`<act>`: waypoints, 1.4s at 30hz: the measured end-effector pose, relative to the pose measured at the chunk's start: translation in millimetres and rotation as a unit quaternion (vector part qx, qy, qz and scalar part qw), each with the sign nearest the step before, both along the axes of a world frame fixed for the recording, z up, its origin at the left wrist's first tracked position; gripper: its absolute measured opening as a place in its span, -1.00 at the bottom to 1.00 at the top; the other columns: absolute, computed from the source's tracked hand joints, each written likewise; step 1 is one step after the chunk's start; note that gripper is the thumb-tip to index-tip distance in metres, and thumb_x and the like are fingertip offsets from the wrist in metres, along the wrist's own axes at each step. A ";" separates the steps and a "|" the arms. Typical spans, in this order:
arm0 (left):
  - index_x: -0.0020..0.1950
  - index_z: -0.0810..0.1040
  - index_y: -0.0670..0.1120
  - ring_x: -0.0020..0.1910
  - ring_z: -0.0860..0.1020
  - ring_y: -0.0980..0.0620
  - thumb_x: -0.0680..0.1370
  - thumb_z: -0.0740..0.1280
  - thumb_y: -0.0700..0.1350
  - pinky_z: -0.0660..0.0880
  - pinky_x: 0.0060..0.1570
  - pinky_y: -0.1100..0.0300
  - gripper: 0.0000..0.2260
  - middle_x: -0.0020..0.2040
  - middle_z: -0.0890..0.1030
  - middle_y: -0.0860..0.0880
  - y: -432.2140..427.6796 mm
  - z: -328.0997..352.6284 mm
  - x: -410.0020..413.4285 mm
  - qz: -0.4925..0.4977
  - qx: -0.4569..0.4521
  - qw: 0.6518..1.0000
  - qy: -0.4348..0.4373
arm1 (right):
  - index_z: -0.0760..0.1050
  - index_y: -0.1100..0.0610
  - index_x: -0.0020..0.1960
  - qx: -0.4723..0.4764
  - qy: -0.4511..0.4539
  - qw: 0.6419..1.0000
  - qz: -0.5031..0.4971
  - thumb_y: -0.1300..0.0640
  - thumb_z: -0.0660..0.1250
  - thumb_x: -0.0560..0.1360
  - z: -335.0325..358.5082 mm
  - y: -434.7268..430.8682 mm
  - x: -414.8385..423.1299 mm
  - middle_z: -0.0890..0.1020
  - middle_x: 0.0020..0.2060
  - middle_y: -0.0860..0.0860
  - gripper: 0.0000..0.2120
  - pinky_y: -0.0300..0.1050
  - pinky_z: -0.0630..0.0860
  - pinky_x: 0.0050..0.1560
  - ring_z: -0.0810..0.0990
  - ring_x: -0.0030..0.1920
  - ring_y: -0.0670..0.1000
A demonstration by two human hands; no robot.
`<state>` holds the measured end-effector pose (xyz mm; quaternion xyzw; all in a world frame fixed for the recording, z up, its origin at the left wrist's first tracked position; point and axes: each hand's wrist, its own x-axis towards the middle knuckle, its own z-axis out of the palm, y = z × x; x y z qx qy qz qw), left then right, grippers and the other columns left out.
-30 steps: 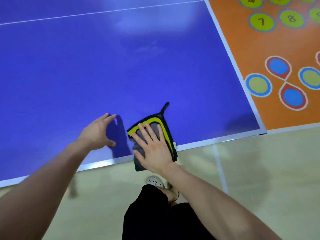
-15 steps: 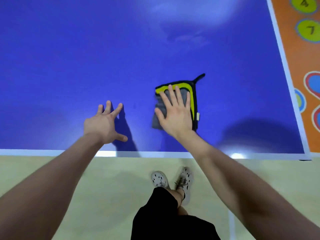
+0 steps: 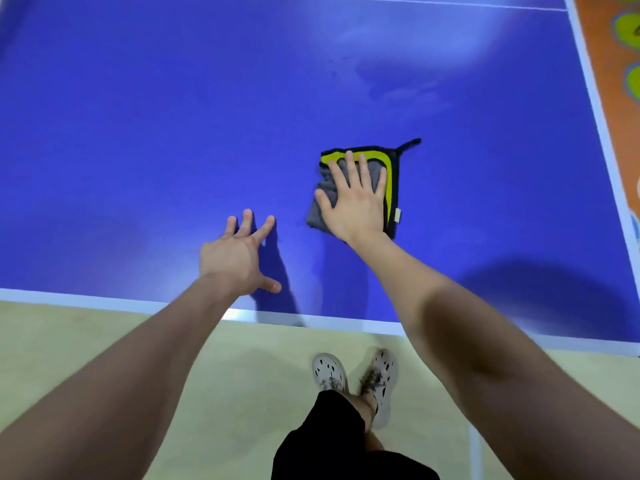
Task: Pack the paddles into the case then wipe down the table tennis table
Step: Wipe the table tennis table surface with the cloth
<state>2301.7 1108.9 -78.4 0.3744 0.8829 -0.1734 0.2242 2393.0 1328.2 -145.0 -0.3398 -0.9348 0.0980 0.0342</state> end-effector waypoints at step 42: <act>0.00 0.41 0.04 -0.30 0.47 0.06 0.74 0.24 0.17 0.39 -0.26 -0.04 -0.76 -0.32 0.53 0.11 15.3 126.5 78.2 0.132 0.523 0.823 -0.175 | 0.60 -0.01 0.23 -0.177 0.154 0.970 0.065 0.11 0.24 0.74 205.5 -28.0 160.6 0.69 0.05 -0.09 -0.82 0.05 0.56 0.10 0.61 0.06 0.07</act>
